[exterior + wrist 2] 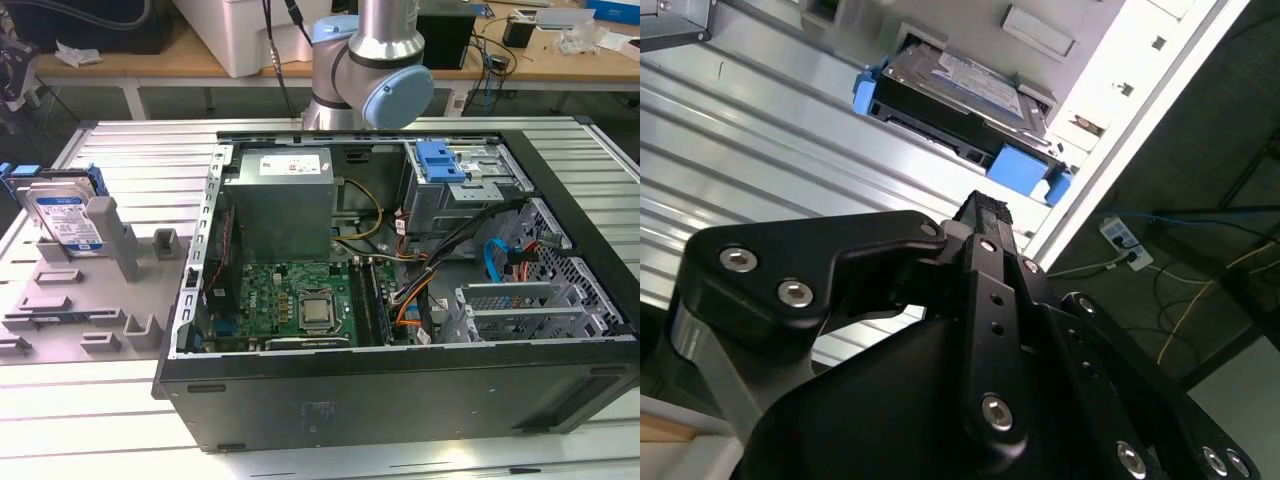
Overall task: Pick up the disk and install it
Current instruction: 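Reach for the disk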
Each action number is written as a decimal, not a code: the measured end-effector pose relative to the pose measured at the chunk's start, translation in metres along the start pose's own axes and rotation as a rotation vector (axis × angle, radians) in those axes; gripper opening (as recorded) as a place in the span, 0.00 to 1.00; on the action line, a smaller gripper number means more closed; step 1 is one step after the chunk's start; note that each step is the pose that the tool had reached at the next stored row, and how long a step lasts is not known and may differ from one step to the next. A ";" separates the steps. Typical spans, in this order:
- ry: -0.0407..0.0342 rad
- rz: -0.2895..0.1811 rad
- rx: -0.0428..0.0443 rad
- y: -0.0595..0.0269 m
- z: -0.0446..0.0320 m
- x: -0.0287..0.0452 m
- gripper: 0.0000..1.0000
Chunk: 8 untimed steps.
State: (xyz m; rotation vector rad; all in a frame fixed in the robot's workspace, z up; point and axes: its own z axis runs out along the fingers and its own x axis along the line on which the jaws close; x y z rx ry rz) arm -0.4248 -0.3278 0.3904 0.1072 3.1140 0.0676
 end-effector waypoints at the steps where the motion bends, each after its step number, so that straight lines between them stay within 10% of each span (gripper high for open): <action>1: 0.0003 -0.009 0.0002 0.0000 0.0001 0.0000 0.11; 8: 0.0022 -0.054 0.0004 0.0000 0.0002 0.0001 0.11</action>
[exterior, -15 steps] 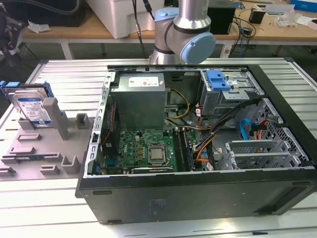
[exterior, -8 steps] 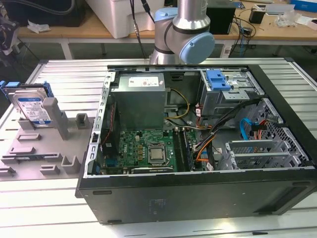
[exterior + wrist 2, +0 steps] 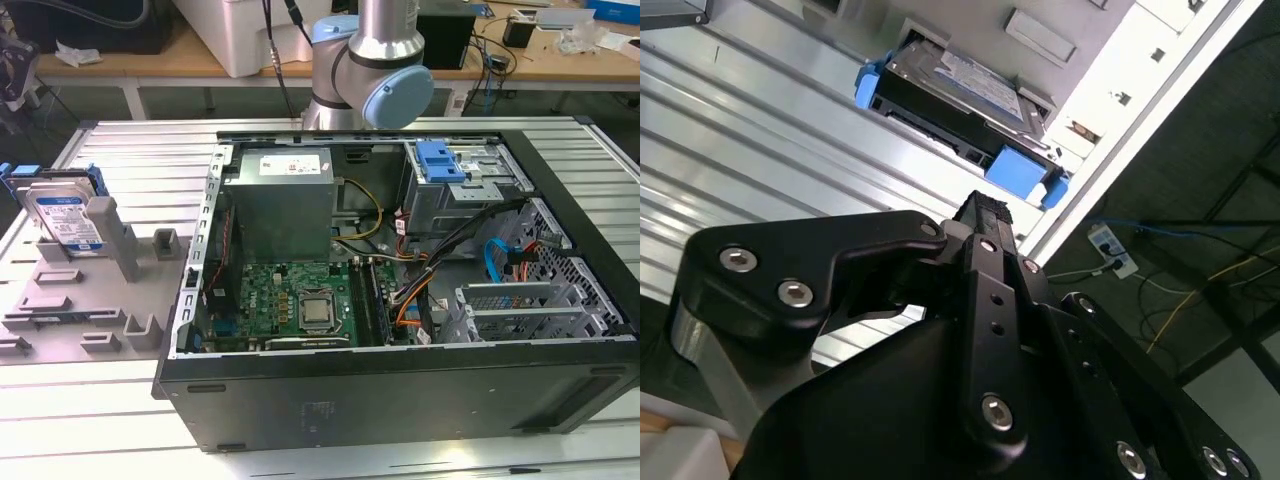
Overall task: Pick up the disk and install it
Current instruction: 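Reach for the disk, then pick up the disk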
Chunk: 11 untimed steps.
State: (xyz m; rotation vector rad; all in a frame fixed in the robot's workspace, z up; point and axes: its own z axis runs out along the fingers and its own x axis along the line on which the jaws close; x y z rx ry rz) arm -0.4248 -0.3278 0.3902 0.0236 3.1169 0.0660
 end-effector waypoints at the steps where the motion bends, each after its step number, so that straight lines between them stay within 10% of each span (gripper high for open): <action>1: 0.0000 -0.001 -0.0001 0.0000 0.0000 0.0000 0.11; 11: 0.0003 -0.008 -0.0002 0.0000 0.0000 0.0000 0.11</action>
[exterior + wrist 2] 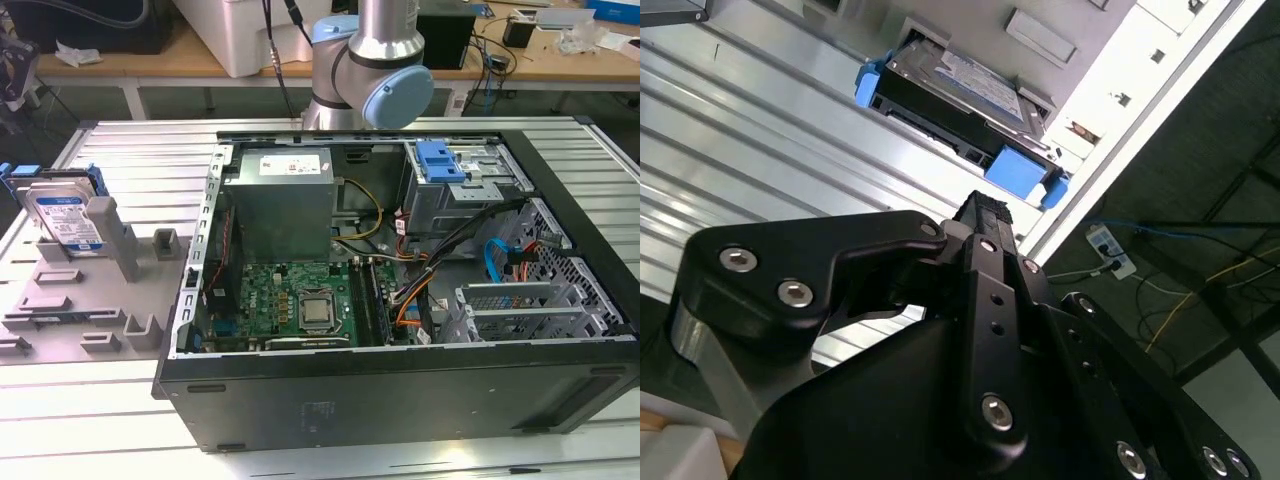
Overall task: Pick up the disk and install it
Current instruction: 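Pick up the disk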
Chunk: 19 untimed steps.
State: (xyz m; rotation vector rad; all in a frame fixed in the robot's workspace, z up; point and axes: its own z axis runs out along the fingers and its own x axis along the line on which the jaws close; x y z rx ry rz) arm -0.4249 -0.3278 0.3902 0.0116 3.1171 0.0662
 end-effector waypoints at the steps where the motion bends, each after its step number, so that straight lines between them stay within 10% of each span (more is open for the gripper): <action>1: 0.0000 -0.001 0.0000 0.0000 0.0000 0.0000 0.11; 17: 0.0015 -0.010 -0.0002 0.0000 -0.0001 0.0012 0.11; 19: 0.0224 -0.009 -0.0002 -0.0001 0.0000 0.0012 0.11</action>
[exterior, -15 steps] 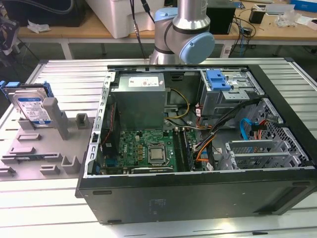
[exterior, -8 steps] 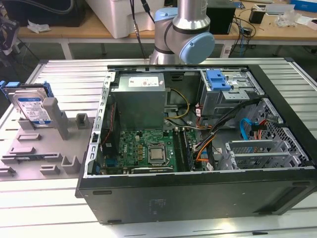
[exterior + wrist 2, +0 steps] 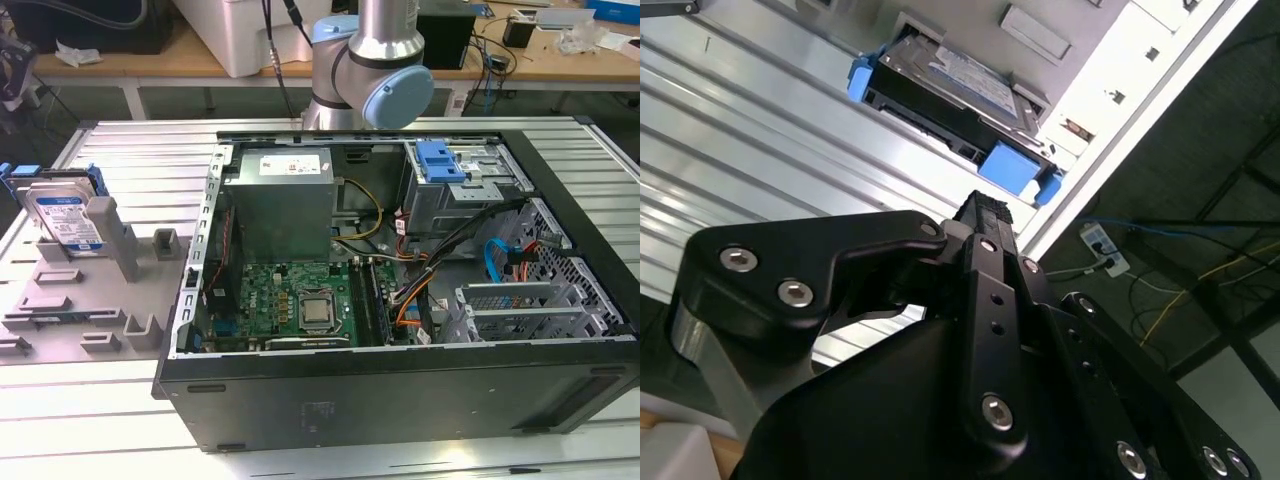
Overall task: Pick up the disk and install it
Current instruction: 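Pick up the disk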
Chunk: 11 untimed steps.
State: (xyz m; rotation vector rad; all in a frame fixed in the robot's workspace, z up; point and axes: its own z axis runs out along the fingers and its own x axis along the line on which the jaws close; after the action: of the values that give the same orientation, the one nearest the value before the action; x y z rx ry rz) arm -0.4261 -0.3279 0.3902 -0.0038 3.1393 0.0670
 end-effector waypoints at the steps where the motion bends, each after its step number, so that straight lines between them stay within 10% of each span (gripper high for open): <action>1: 0.0071 0.000 0.0000 -0.0001 0.0000 0.0000 0.11; 11: 0.0178 -0.017 0.0006 -0.0003 -0.0001 -0.0002 0.11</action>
State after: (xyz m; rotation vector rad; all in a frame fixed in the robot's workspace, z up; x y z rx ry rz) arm -0.4259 -0.3282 0.3903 -0.0308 3.1566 0.0664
